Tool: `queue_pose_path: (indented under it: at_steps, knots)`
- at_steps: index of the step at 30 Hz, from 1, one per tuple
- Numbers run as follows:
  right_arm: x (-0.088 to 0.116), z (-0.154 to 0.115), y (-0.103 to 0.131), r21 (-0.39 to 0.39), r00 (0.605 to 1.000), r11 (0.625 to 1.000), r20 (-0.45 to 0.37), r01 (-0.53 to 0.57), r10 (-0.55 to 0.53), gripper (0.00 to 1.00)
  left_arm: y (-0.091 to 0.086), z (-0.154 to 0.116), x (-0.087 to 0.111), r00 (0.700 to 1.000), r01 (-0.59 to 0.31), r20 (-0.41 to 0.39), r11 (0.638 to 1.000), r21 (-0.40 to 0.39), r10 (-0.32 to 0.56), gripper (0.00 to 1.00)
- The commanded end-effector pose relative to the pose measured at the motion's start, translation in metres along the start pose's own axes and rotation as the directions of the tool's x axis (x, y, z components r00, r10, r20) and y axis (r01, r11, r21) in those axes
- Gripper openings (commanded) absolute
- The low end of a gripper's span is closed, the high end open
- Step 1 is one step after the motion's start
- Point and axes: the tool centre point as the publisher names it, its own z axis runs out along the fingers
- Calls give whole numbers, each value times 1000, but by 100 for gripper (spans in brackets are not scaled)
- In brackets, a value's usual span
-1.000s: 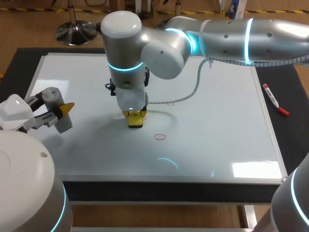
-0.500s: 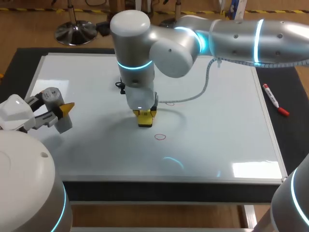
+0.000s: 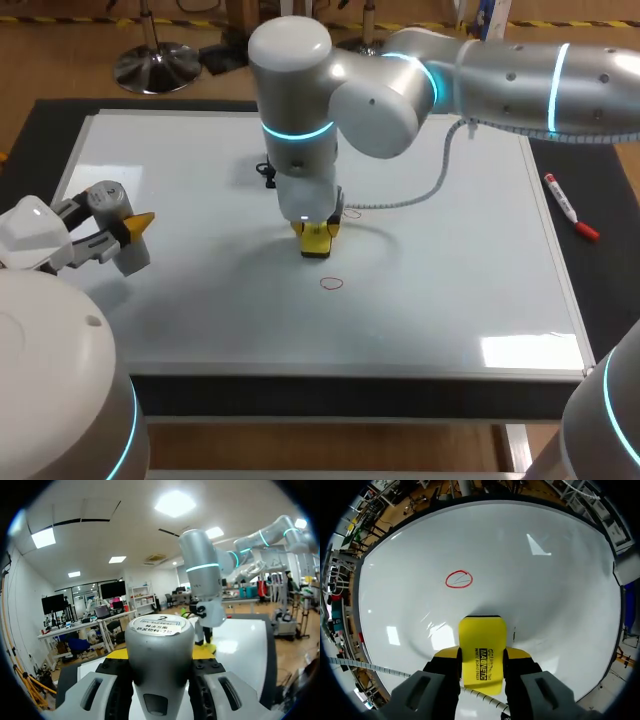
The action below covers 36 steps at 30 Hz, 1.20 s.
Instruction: Pick up the inspection probe, press it on each red-marked spot on the whiteboard one by one, put down the probe, pick up the eraser, and wipe off all the red marks.
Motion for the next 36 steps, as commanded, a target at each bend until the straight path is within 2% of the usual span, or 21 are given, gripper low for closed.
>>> queue_pose_path:
  at_steps: [1, 4, 9, 14, 17, 29, 36]
  knots:
    - [22, -22, -9, 0, 999, 1000, 28, -24, 24, 0, -1, 1, 0, 1000, -1, 4, 1000, 0, 1, 0]
    - [36, -30, -19, 0, 997, 998, 41, -66, 66, 0, -1, 1, 0, 1000, -1, 4, 1000, 0, 1, 0]
    - [72, -38, -37, 6, 983, 984, 54, -176, 175, 0, -1, 1, 0, 1000, -1, 4, 1000, 0, 1, 0]
    - [114, -44, -53, 15, 956, 957, 59, -290, 289, 0, -1, 1, 0, 1000, -1, 4, 1000, 0, 1, 0]
    - [133, -44, -59, 19, 939, 940, 56, -341, 339, 0, -1, 1, 0, 1000, -1, 4, 1000, 0, 1, 0]
    - [216, -33, -72, -1, 827, 828, 50, -560, 559, 0, -1, 1, 0, 1000, -1, 4, 1000, 0, 1, 0]
    - [250, -27, -71, -11, 761, 761, 36, -648, 648, 0, -1, 1, 0, 1000, -1, 4, 1000, 0, 1, 0]
